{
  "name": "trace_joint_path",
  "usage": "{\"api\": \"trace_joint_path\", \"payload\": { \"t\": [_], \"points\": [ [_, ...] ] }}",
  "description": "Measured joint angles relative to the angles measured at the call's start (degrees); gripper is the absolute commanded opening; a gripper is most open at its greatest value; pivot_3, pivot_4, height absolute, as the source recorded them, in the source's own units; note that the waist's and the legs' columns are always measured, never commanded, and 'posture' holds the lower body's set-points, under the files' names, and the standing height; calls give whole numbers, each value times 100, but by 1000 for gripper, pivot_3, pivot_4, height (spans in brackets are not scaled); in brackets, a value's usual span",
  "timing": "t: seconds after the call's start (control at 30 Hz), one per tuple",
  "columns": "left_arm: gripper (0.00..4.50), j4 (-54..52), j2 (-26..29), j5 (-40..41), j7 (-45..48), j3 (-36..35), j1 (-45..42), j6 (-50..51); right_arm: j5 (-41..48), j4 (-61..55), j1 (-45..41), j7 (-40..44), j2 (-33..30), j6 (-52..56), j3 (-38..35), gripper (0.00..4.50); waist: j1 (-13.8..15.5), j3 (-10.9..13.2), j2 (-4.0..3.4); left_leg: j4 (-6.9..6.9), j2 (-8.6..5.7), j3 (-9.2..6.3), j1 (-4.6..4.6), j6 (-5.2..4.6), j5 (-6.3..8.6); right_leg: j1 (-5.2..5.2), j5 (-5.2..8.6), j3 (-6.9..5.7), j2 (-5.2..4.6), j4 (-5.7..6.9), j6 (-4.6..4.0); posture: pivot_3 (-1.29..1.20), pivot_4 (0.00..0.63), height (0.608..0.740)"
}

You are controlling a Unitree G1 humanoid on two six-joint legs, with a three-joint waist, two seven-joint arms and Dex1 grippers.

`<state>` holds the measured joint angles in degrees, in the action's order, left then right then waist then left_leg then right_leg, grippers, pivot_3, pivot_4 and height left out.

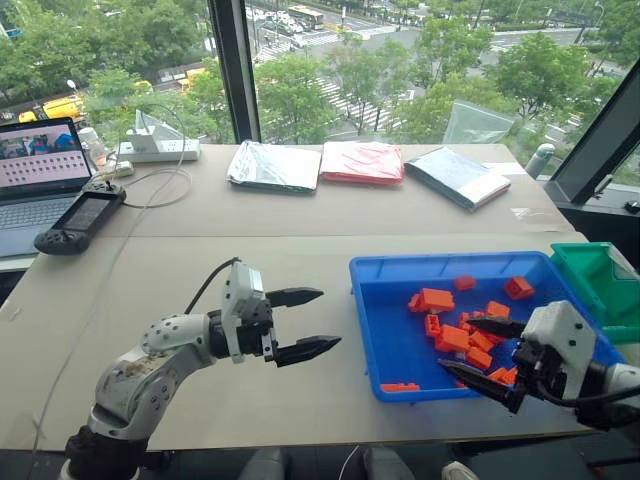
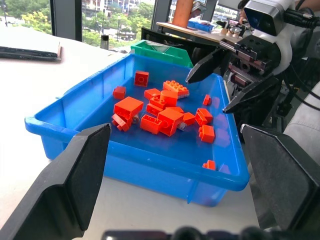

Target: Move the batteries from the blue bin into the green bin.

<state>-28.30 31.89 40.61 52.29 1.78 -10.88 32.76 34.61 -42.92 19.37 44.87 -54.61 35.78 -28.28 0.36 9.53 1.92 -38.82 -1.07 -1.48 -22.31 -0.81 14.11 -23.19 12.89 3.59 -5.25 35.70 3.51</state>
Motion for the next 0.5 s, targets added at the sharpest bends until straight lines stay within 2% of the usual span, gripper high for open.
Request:
{"api": "trace_joint_path", "payload": {
  "t": [0.13,0.2,0.27,0.37,0.47,0.5],
  "points": [
    [4500,-1,-7,0,18,72,1,-1,-611,378,-315,23,-1027,268,-138,4484,0,1,-1,2,0,9,-2,0,0,0,0,-2,2,-5,-2,0,150,740],
    [4500,-5,-5,0,20,94,-6,-1,-1152,746,-451,141,-1752,275,-54,4484,-3,7,-11,3,-2,17,-5,0,0,-4,0,0,-2,-9,-3,0,150,740],
    [4500,-7,-5,-1,20,119,-16,-1,-1474,999,-599,277,-2175,219,31,4484,-5,7,-11,5,0,23,-6,-1,1,-3,-1,-3,1,-16,-4,0,150,740],
    [4500,-10,-6,1,15,156,-94,4,-2407,1664,-746,665,-3340,-626,741,4484,-25,9,-28,7,2,31,-10,-2,2,-5,-5,-6,-4,-26,-10,0,150,740],
    [4500,-15,-26,7,11,192,-169,11,-2954,2287,-1336,795,-3732,-1468,1494,4484,-34,10,-30,12,5,30,-18,-3,3,-4,-10,-14,-4,-52,-17,0,150,740],
    [4500,-16,-42,13,7,204,-178,17,-3189,2545,-1749,922,-3748,-1851,1952,4484,-46,11,-31,14,5,30,-20,-2,4,-5,-10,-15,-4,-59,-17,0,150,740]
  ]
}}
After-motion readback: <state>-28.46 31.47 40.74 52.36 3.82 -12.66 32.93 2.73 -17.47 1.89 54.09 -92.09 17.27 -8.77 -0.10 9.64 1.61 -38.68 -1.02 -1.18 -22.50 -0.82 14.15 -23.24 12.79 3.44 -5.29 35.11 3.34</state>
